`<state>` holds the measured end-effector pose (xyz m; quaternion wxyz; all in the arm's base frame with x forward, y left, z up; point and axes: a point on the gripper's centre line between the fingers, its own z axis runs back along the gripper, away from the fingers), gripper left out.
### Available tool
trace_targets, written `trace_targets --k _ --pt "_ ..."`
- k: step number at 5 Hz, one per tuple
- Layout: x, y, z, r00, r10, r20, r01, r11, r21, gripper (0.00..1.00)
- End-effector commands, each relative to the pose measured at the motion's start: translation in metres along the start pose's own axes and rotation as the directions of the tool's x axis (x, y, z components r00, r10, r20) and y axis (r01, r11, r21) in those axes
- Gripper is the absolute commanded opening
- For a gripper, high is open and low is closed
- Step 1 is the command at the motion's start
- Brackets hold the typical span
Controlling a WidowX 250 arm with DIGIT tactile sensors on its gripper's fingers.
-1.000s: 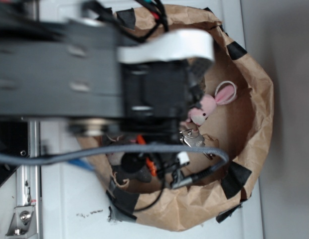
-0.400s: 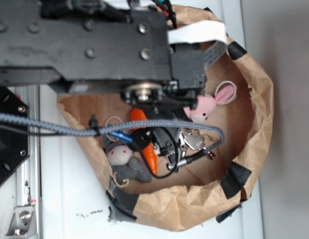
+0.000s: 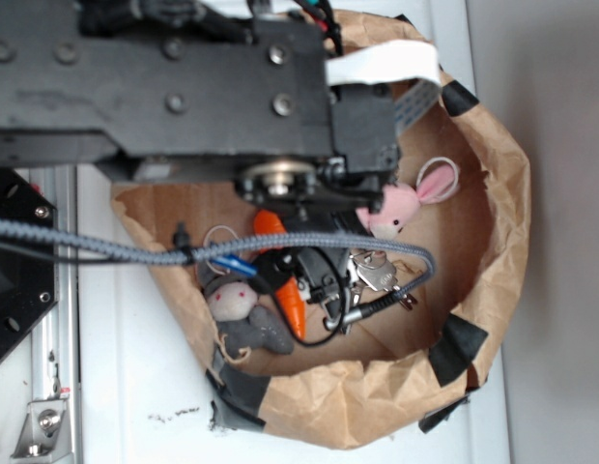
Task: Grab the silver keys.
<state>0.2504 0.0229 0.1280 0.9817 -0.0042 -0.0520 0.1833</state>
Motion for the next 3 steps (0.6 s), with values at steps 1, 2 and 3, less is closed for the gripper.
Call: trace_targets --k 1,2,3 --pt "0.032 -0.011 -0.064 0.997 0.065 -0.031 -0.064 0.997 0.033 1.00" --pt "0.024 -0.018 -0.064 0.996 0.011 -0.090 -0.021 0.993 -0.114 1.00" --pt "0.019 -0.011 -0.047 0.994 -0.037 -0.107 0.012 0.973 -0.230 1.00"
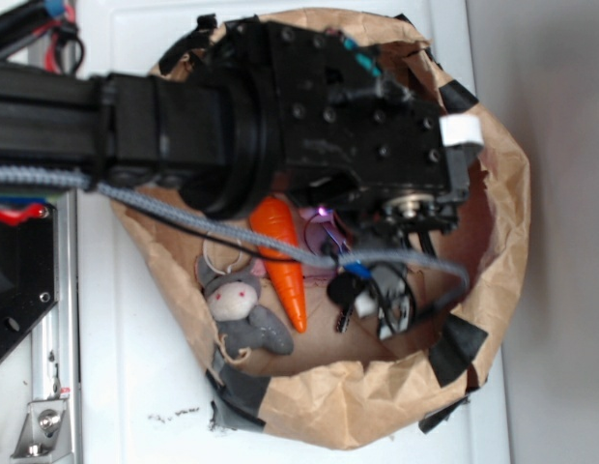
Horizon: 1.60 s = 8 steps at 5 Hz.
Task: Grab the silver keys.
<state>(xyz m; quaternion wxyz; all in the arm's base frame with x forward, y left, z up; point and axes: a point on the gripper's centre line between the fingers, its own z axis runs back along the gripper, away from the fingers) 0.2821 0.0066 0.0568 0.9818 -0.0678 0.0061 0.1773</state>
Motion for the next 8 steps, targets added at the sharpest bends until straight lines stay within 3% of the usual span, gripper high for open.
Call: trace_targets --k 1,4,6,8 --pt "-0.003 0.015 0.037 0.999 -0.027 0.025 0.030 0.989 -0.148 1.00" --pt "-0.009 0.012 0.026 0.998 -0.020 0.056 0.026 0.994 -0.108 1.00" --pt "-0.012 0.005 0.011 0.983 -0.016 0.183 0.031 0.997 -0.078 1.00" --pt "0.012 -0.010 -0.011 0.977 0.033 0.212 -0.029 0.999 -0.023 1.00"
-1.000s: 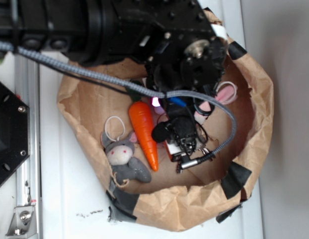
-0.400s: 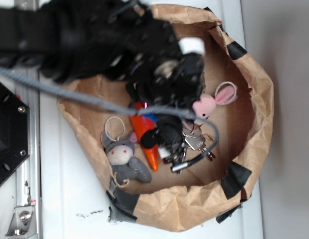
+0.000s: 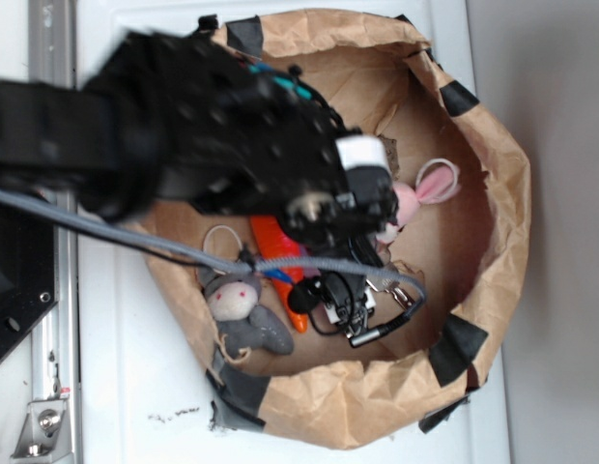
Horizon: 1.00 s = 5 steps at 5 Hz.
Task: Grab the silver keys.
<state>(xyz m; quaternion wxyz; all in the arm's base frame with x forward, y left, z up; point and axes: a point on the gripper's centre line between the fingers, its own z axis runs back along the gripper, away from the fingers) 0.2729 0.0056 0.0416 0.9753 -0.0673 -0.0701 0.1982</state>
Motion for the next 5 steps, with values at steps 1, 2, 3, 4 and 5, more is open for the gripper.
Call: trace_targets --k 1,2,3,4,5 --pt "0.0203 -0.0171 -0.0008 0.998 -0.004 0.070 0.003 1.000 0.016 1.00" --pt "0.0180 -0.0156 -0.0006 0.997 0.026 0.066 -0.028 0.999 0.029 0.53" --pt "0.0172 -0.0156 -0.0020 0.997 0.024 0.072 -0.027 0.999 0.039 0.00" --pt "0.0178 -0.0163 -0.0034 0.997 0.018 0.073 -0.021 0.999 0.037 0.00" --pt "0.0178 -0.0159 -0.0029 0.997 0.020 0.080 -0.023 0.999 0.041 0.00"
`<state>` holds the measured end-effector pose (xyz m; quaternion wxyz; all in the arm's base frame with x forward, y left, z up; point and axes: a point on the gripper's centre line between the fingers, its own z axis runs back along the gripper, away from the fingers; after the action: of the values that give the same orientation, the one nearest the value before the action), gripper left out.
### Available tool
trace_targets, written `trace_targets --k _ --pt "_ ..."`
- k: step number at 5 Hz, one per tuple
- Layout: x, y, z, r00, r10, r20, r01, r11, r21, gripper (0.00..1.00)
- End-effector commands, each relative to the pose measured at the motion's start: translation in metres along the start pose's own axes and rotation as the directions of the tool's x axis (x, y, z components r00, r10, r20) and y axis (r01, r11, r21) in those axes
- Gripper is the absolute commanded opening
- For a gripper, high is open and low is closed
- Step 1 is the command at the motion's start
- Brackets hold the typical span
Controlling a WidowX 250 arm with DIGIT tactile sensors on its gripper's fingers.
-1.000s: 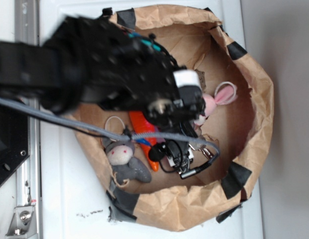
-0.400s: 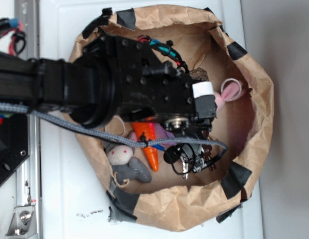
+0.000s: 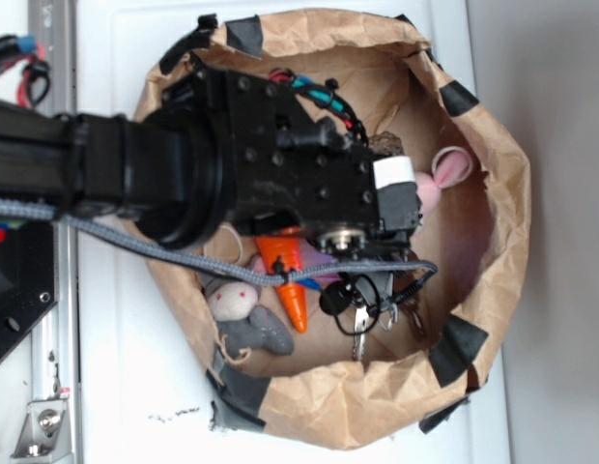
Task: Grab the silver keys.
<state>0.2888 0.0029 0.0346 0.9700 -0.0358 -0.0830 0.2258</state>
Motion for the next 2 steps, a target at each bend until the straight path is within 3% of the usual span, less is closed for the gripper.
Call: trace_targets --k 1,2 --pt "0.0039 -0.0077 0.0079 0.998 -0.030 0.050 0.031 0.999 -0.020 0.00" --pt "0.0033 -0.0080 0.0107 0.998 -0.044 0.048 0.045 0.999 -0.029 0.00"
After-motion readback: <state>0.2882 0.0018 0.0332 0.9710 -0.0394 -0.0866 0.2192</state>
